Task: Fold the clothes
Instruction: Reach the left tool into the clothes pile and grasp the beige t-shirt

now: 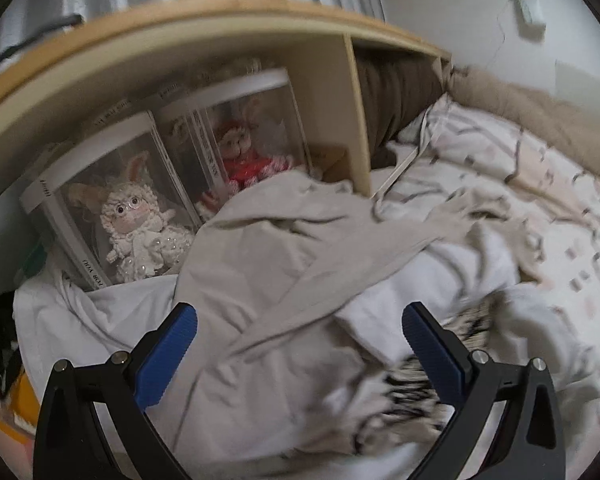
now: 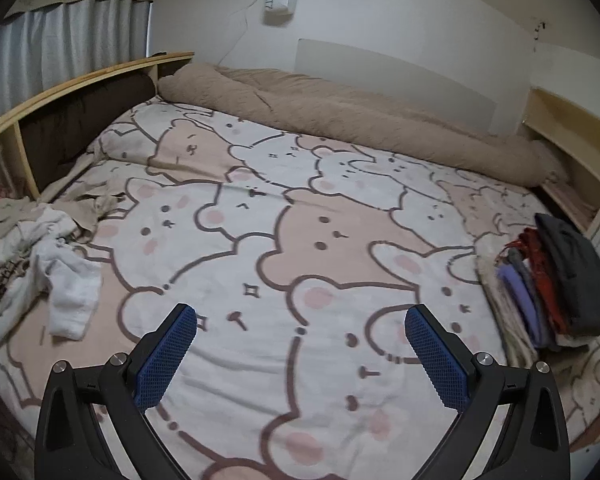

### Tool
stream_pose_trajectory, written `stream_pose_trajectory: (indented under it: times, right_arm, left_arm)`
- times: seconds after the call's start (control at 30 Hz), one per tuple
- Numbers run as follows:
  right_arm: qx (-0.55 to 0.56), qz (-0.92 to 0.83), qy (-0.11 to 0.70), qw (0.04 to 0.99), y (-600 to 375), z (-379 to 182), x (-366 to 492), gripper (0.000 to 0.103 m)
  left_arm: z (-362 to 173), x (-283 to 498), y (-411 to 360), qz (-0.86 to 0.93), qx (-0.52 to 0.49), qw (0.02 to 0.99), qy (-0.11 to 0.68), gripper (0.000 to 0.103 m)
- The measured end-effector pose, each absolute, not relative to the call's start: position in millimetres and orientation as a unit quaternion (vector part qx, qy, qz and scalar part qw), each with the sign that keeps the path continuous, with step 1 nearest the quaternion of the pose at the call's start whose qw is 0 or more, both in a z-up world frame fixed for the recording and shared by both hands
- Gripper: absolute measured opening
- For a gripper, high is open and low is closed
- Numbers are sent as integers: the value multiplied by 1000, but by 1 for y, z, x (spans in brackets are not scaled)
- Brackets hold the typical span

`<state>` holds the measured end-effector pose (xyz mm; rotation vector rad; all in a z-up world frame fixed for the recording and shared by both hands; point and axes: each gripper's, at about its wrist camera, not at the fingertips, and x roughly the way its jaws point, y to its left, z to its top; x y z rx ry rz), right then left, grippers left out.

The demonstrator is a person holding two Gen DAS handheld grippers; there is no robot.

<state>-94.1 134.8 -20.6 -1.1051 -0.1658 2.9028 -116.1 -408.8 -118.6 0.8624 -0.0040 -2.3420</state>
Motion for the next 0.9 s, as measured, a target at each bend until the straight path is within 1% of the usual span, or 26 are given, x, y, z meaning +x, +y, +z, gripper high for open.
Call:
stream_pose_trajectory:
  times: [0.3, 0.33, 0.37, 0.43, 0.47, 0.53, 0.57, 0.63, 0.67, 0.7, 0.8, 0.9]
  right_arm:
    - [-370, 927, -57, -2, 118, -23, -106, 103]
    - [-369, 927, -60, -1, 117, -24, -106, 103]
    - [-369, 927, -62, -1, 116, -24, -106, 103]
    - [-371, 926, -66, 1, 114, -26, -106, 103]
    - [-371, 926, -68, 1, 114, -26, -106, 103]
    - [-373, 925, -70, 2, 114, -28, -107, 103]
    - [-374, 925, -69, 2, 114, -28, -107, 103]
    - [-377, 924, -68, 2, 115, -30, -107, 103]
    - [-378, 923, -68, 2, 116, -30, -108, 103]
    - [-380, 923, -67, 2, 116, -31, -108, 103]
    - [-379, 923, -64, 2, 120, -31, -106, 103]
    - [-379, 924, -57, -1, 124, -31, -106, 103]
  left_arm:
    - [-142, -149, -434, -880, 367, 296, -45, 103]
    - [-144, -153, -437, -879, 371, 294, -49, 100]
    - [-145, -156, -439, -879, 375, 291, -52, 97]
    - [-142, -160, -440, -882, 377, 279, -45, 80]
    - [-140, -162, -440, -883, 379, 273, -40, 74]
    - [-137, -166, -441, -886, 382, 260, -30, 50]
    - [-135, -167, -441, -887, 383, 256, -25, 43]
    - [-131, -166, -441, -890, 380, 254, -14, 10]
    - [-129, -166, -441, -891, 378, 253, -9, 6]
    - [-127, -165, -441, -892, 374, 252, -3, 4]
    - [-106, -152, -433, -910, 343, 231, 18, 3]
    - [-73, -140, -408, -932, 305, 195, 9, 3]
